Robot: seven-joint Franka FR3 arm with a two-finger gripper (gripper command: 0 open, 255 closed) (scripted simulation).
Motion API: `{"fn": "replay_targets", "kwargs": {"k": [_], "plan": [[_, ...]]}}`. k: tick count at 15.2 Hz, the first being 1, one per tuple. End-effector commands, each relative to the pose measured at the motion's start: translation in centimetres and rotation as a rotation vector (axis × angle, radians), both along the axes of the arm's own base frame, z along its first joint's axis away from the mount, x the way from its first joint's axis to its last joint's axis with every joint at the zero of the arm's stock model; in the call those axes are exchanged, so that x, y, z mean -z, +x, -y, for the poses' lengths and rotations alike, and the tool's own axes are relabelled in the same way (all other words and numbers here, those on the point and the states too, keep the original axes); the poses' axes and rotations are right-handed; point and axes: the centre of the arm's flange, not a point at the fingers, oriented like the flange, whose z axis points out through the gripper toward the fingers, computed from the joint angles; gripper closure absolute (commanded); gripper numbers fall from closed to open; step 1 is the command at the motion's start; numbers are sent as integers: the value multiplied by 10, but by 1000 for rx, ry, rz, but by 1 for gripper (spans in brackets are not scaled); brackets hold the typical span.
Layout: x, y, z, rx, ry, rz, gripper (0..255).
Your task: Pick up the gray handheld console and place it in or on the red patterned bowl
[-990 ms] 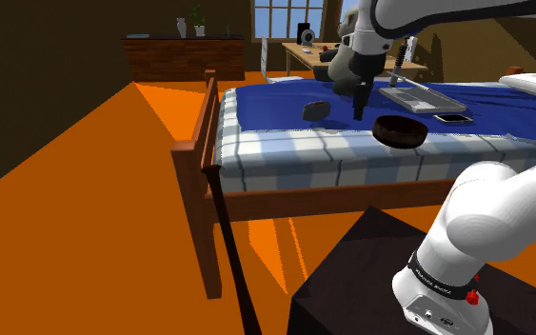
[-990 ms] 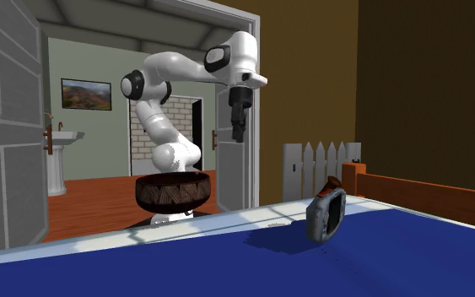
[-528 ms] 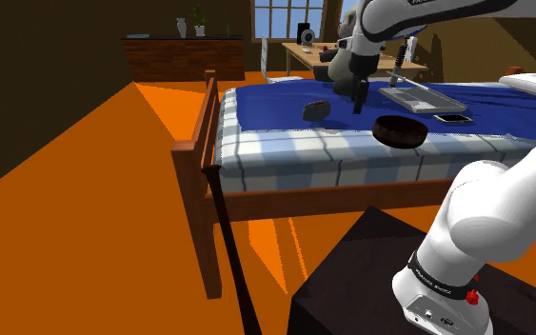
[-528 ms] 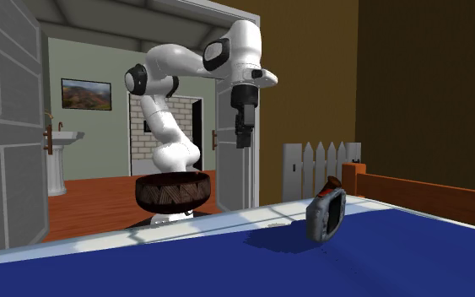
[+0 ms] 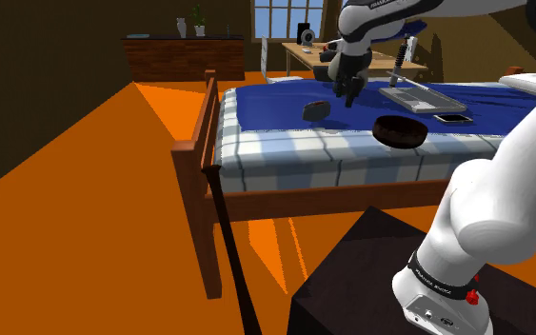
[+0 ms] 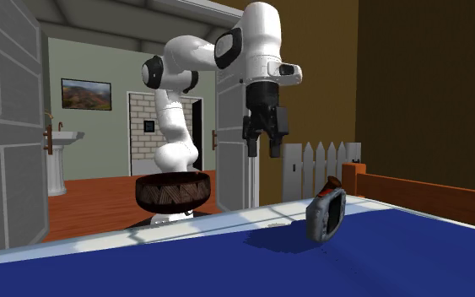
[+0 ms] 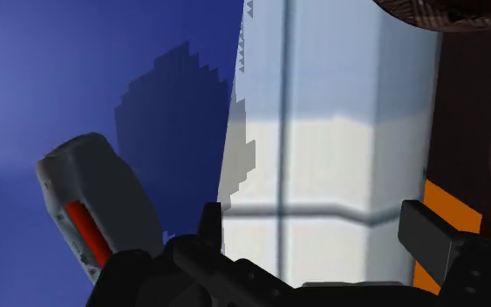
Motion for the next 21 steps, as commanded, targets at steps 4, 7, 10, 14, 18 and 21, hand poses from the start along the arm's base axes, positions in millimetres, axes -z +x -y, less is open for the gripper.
{"fn": "replay_targets", "kwargs": {"k": [4,7,10,14,18,21], "plan": [[17,54,34,-201,20,-2,0],[26,91,49,-316,33,-4,0],[36,129,59,-431,46,-6,0],[53,137,60,-453,49,-6,0],[74,138,60,-453,49,-6,0],[77,138,60,-453,49,-6,0]]}}
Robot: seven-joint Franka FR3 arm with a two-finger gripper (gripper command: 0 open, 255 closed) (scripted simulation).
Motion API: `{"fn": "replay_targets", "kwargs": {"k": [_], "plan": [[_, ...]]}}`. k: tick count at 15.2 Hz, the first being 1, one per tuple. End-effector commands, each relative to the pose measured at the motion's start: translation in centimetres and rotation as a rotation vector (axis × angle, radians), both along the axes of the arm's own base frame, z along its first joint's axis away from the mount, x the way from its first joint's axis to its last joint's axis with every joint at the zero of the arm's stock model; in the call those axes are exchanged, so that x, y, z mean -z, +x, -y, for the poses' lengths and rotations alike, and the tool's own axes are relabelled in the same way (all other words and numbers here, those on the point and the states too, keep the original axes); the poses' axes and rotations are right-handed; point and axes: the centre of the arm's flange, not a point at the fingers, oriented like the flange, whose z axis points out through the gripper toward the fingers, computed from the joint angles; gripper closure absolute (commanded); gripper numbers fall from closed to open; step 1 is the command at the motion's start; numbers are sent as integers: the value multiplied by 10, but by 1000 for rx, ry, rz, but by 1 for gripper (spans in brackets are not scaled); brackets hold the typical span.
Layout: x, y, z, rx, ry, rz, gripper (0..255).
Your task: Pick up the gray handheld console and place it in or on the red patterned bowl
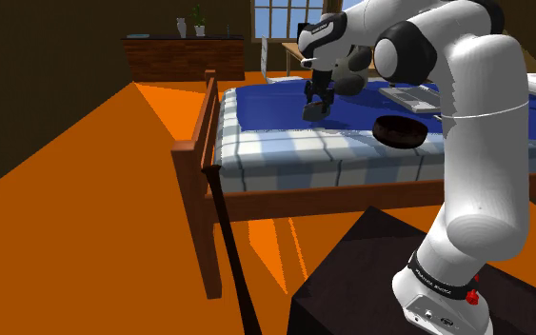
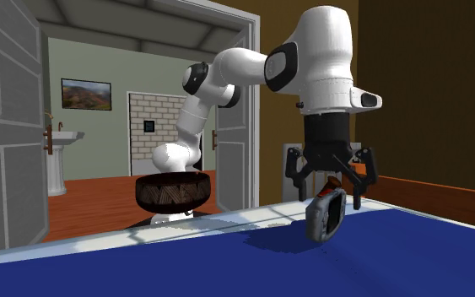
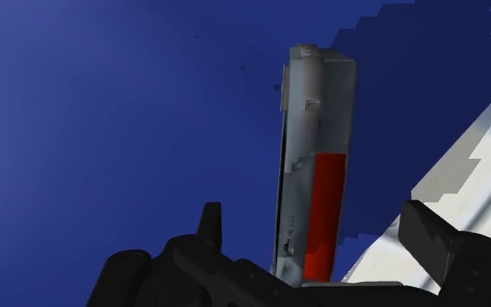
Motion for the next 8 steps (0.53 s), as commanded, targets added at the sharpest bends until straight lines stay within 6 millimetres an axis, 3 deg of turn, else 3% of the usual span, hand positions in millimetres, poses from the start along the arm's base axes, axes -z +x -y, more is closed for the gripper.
{"fn": "replay_targets", "kwargs": {"k": [1,5,6,8], "plan": [[1,0,0,0,0,0,0],[1,0,0,0,0,0,0],[1,0,0,0,0,0,255],[1,0,0,0,0,0,255]]}}
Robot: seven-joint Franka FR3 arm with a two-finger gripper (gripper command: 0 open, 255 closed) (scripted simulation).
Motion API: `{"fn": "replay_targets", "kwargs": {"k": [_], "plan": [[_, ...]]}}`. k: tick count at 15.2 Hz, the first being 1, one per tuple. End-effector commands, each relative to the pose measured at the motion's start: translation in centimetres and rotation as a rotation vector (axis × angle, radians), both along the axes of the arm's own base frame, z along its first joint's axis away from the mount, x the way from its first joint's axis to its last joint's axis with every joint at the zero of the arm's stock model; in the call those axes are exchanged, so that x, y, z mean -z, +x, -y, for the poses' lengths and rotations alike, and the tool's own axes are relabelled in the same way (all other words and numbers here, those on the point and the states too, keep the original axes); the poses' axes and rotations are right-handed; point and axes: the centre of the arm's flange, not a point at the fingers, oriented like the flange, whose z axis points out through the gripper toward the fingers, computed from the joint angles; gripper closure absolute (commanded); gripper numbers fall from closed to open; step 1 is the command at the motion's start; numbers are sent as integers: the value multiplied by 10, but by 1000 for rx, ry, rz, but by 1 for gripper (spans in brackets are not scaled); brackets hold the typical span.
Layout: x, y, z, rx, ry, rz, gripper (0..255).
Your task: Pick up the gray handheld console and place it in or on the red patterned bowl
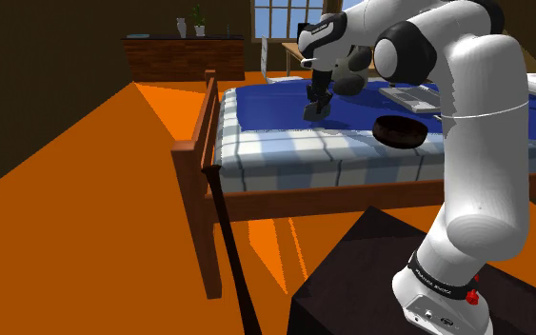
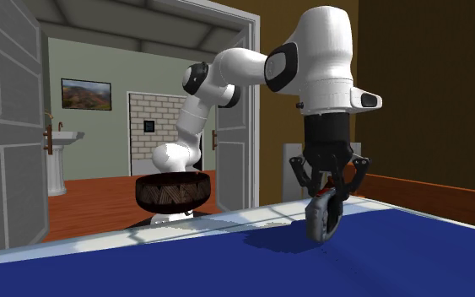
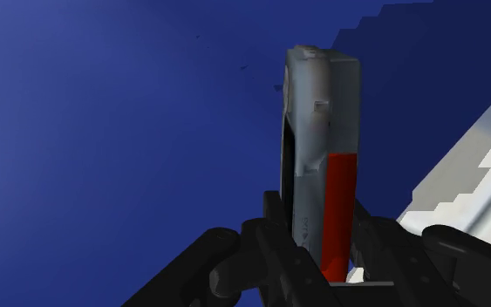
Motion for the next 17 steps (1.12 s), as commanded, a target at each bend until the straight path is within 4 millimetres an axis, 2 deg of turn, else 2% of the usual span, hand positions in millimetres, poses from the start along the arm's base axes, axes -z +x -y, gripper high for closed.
{"fn": "replay_targets", "kwargs": {"k": [1,7,17], "plan": [[0,0,0,0,0,-1,255],[0,0,0,0,0,-1,255],[-52,0,0,0,0,-1,255]]}}
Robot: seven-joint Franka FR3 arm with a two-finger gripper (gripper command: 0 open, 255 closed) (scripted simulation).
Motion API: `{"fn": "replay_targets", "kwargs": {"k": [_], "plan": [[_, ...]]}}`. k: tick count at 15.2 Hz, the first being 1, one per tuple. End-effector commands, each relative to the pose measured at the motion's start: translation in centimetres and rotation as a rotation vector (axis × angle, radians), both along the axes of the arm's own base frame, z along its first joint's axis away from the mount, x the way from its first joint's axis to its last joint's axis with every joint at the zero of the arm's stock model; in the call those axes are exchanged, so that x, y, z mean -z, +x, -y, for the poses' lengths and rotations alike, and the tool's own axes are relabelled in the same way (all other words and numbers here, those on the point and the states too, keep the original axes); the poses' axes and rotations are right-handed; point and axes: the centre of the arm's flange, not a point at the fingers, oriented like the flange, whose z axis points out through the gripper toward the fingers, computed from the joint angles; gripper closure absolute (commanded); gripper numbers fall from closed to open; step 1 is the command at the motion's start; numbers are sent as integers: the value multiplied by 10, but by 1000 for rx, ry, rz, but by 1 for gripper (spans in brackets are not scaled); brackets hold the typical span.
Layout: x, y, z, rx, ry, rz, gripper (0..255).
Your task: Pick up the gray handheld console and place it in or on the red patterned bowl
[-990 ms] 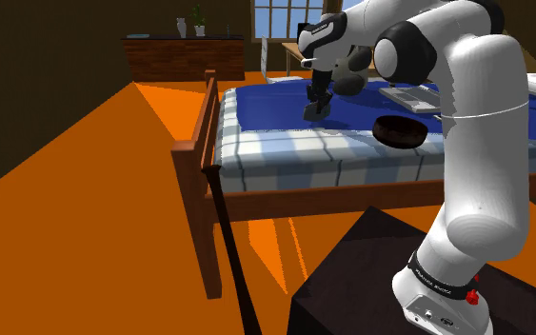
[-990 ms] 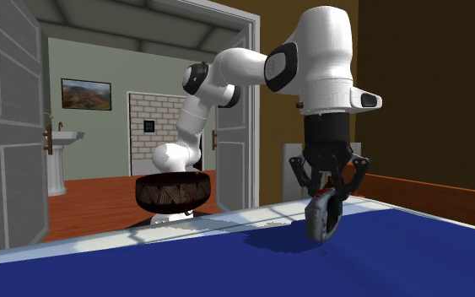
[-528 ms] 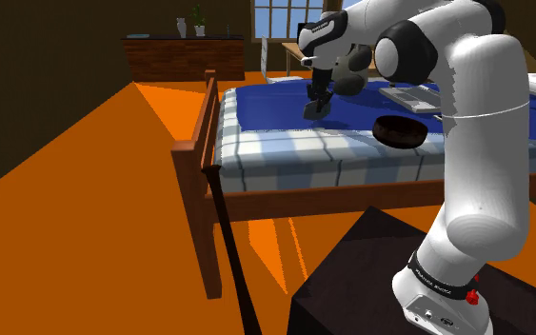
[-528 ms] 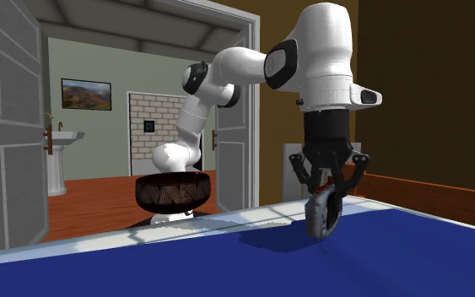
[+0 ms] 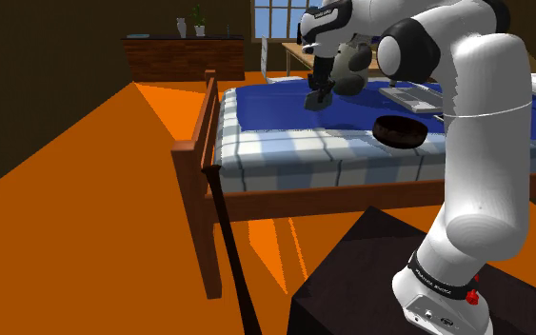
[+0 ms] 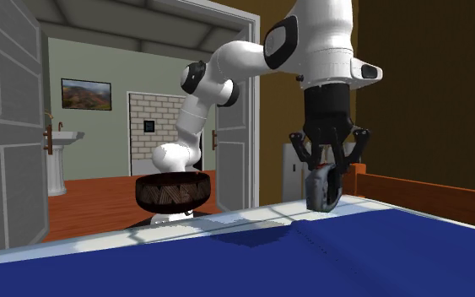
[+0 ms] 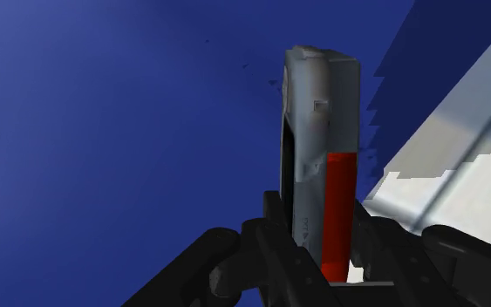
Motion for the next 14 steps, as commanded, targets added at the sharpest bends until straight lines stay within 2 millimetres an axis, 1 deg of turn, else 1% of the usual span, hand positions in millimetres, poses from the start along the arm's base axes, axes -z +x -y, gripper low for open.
{"fn": "replay_targets", "kwargs": {"k": [1,14], "plan": [[-10,1,0,0,0,0,255],[-79,1,0,0,0,0,255]]}}
